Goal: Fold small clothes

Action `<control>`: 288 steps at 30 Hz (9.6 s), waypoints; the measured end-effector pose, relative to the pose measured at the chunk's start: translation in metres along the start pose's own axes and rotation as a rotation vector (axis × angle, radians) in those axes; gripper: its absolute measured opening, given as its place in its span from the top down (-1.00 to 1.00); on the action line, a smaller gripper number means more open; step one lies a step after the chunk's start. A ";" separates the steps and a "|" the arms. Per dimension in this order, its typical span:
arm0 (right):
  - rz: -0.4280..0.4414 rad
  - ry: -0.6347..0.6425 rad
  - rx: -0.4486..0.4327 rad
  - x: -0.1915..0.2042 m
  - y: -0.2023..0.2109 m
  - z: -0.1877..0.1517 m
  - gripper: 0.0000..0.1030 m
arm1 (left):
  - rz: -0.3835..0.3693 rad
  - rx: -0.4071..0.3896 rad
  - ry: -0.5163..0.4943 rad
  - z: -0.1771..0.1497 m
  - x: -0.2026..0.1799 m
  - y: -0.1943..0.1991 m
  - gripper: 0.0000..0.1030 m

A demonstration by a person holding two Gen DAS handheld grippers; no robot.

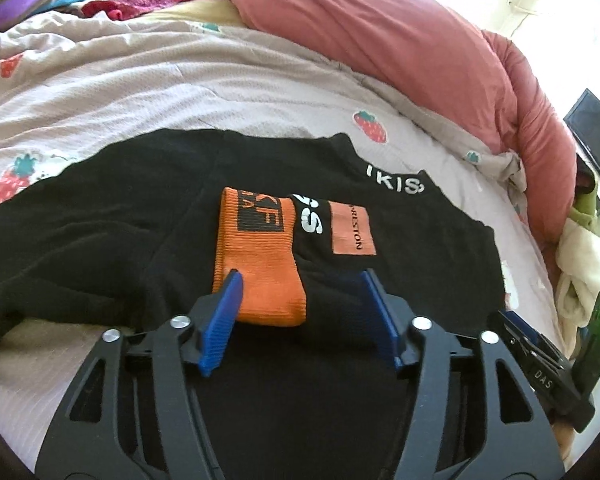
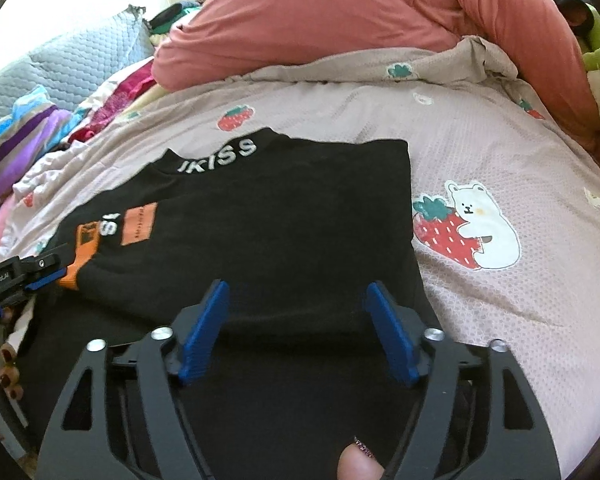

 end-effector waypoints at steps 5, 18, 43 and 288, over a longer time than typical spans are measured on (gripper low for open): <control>0.027 0.001 -0.041 0.008 0.017 0.004 -0.70 | -0.005 -0.033 0.013 -0.003 0.000 0.019 -0.44; 0.093 0.043 -0.096 0.042 0.047 0.008 -0.90 | 0.013 -0.094 0.058 -0.019 0.022 0.064 -0.81; 0.250 0.279 -0.078 0.177 0.061 -0.018 -0.90 | 0.126 -0.207 0.270 -0.061 0.127 0.145 -0.81; 0.027 0.173 -0.040 0.076 0.017 0.002 -0.82 | 0.168 -0.048 -0.197 0.000 -0.003 0.031 -0.81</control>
Point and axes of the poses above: each gripper's, at about its wrist camera, not at the fingertips, and y roughly against the way its jaws point, x to its left, z to its top, the point moved 6 cm from there along -y, roughly the way its jaws point, and after that the axes turned 6 degrees about x, right-handed, at the moved point
